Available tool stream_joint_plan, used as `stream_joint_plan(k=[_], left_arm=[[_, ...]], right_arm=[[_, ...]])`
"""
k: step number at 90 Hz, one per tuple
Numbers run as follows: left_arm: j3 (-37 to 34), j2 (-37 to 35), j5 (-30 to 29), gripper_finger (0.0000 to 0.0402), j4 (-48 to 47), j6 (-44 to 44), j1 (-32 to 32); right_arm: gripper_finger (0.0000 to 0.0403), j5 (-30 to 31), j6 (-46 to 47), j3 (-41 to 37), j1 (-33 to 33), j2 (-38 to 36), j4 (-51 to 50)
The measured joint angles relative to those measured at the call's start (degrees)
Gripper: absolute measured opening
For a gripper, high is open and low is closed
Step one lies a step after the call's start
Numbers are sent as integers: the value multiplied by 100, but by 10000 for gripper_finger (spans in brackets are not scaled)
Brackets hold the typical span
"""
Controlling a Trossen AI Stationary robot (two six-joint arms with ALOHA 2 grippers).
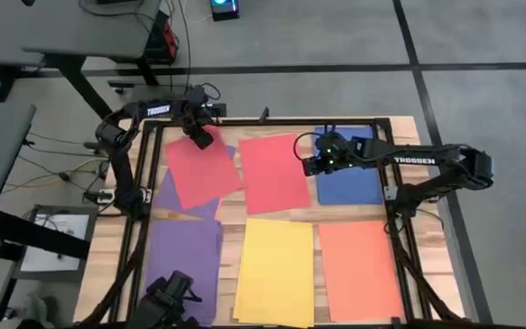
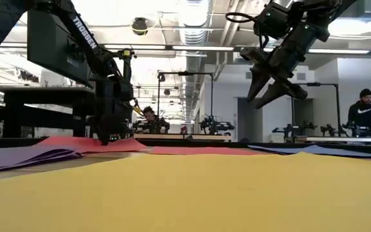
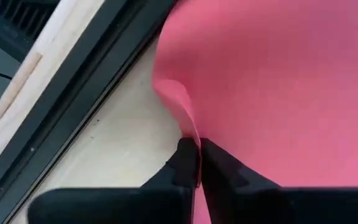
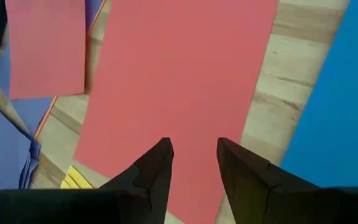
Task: Organize paper
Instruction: Stack the pink paper on top of the pink paper
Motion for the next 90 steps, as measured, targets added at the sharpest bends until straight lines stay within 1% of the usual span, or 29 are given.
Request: stream_joint_plan(k=[7, 18, 30, 38, 48, 58, 68, 78, 85, 90], left_arm=[[143, -184, -74, 0, -499, -92, -20], [617, -553, 77, 0, -975, -253, -76], [1030, -653, 619, 0, -1866, -446, -143], [1371, -756, 1071, 0, -2086, -571, -187], [1604, -779, 1740, 0, -2358, -734, -342], [1925, -822, 2099, 0, -2221, -927, -661], [2050, -805, 2207, 0, -1979, -1141, -1113], [2092, -781, 2150, 0, -1157, -1569, -1663], [2100, -593, 1963, 0, -634, -1708, -2022], [2098, -377, 1938, 0, -376, -1849, -2218]], right_arm=[[122, 1, -3, 0, 3, -2, -2], [122, 0, -5, 0, 2, 0, -53], [122, 0, -37, 0, 2, -1, -85], [122, -7, -200, 0, 2, -1, -88], [122, -130, -386, 2, 2, 0, -185], [122, -172, -458, 2, 2, 0, -289], [122, -355, -564, 2, -50, 0, -379], [122, -676, -796, 2, -156, -3, -362], [122, -767, -861, 2, -249, -46, -379], [122, -767, -863, 2, -304, -106, -412]])
